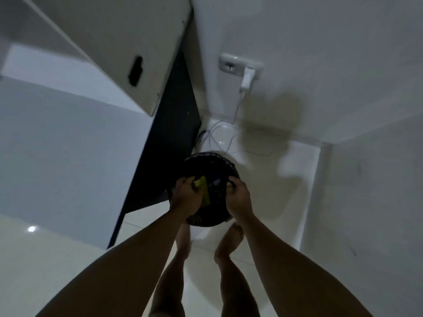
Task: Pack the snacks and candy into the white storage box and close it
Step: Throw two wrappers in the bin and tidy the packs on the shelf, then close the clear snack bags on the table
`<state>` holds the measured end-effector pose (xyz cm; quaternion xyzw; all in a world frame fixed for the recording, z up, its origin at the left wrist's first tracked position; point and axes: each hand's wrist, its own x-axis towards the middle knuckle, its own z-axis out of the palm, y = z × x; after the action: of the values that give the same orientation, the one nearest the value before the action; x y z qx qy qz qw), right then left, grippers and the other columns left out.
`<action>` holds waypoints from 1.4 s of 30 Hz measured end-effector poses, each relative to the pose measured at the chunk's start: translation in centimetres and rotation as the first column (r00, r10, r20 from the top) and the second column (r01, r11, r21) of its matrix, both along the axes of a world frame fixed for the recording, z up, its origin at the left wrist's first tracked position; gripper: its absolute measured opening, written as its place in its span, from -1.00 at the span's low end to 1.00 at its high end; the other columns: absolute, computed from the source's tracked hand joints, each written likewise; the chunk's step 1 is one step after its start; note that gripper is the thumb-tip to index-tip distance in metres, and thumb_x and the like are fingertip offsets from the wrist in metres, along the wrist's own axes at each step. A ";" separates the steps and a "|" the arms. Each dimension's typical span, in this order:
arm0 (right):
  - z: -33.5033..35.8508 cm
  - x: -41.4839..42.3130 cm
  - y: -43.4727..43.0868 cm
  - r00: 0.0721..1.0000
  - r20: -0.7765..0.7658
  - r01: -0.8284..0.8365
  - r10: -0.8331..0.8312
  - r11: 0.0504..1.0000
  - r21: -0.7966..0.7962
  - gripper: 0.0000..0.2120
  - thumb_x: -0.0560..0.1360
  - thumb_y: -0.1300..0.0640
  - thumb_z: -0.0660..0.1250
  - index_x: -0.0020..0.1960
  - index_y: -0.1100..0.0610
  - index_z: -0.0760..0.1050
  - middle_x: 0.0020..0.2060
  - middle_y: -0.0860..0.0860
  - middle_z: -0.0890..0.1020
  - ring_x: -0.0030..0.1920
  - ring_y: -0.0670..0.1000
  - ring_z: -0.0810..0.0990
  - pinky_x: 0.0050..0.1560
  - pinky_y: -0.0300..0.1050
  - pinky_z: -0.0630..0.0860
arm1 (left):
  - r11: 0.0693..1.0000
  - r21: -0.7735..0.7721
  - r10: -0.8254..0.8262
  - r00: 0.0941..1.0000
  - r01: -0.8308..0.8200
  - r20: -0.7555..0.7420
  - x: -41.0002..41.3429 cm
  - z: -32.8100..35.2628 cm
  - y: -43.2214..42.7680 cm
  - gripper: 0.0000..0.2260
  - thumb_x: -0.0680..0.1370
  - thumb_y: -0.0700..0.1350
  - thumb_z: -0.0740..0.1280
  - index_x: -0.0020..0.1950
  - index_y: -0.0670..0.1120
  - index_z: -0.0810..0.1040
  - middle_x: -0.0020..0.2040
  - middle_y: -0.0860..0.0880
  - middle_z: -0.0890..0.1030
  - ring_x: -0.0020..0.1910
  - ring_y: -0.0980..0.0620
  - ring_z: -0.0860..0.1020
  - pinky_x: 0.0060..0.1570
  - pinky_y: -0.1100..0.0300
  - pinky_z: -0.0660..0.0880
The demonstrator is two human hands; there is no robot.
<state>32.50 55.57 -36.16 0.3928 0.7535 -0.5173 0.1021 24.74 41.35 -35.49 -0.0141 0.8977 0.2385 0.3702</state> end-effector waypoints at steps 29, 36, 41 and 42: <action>40.2 -18.5 -33.2 0.633 -0.527 -0.339 0.567 0.815 0.470 -0.69 0.63 0.16 0.15 0.33 0.18 0.46 0.29 0.15 0.48 0.28 0.10 0.49 0.25 -0.21 0.32 | 0.942 0.314 0.309 0.672 -0.119 -0.673 -10.5 41.3 -38.8 -0.44 0.56 0.05 0.33 0.51 -0.09 0.28 0.48 -0.20 0.25 0.43 -0.23 0.30 0.37 -0.05 0.28; 44.0 -21.4 -44.4 0.554 -0.563 -0.347 0.613 0.785 0.513 -0.69 0.64 0.16 0.12 0.34 0.13 0.45 0.32 0.13 0.46 0.32 0.08 0.44 0.29 -0.17 0.31 | 0.932 0.330 0.352 0.599 -0.153 -0.719 -12.4 44.0 -49.1 -0.43 0.57 0.07 0.31 0.51 -0.09 0.26 0.49 -0.17 0.24 0.44 -0.20 0.29 0.38 -0.05 0.28; 44.4 -25.2 -49.2 0.501 -0.567 -0.369 0.654 0.754 0.544 -0.70 0.65 0.14 0.15 0.34 0.15 0.45 0.32 0.09 0.47 0.31 0.03 0.44 0.20 -0.27 0.25 | 0.921 0.354 0.379 0.569 -0.161 -0.729 -15.3 44.2 -53.4 -0.43 0.57 0.06 0.30 0.52 -0.08 0.25 0.50 -0.16 0.24 0.44 -0.18 0.29 0.38 -0.02 0.28; 44.2 -26.1 -49.9 0.503 -0.571 -0.366 0.648 0.759 0.539 -0.70 0.64 0.14 0.15 0.35 0.15 0.44 0.32 0.09 0.47 0.30 0.03 0.45 0.20 -0.28 0.25 | 0.922 0.352 0.379 0.570 -0.162 -0.729 -16.1 44.1 -54.0 -0.43 0.57 0.07 0.30 0.52 -0.07 0.25 0.50 -0.15 0.23 0.44 -0.17 0.28 0.38 -0.02 0.28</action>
<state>6.37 5.69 8.03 -0.0802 0.8891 -0.4319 -0.1288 8.59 -12.63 8.63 -0.0005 0.9177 0.3837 -0.1031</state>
